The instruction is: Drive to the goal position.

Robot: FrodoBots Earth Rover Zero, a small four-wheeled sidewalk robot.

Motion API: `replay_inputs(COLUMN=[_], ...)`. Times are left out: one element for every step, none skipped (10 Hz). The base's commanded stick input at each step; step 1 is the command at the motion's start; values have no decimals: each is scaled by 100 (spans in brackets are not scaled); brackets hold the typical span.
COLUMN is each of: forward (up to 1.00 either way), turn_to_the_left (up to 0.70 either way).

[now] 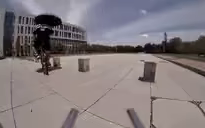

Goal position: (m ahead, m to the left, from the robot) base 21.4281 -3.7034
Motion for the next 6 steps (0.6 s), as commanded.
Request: replay_inputs(forward=[6, 22, 38, 50, 50, 50], turn_to_the_left=[0, 0, 0, 0, 0, 0])
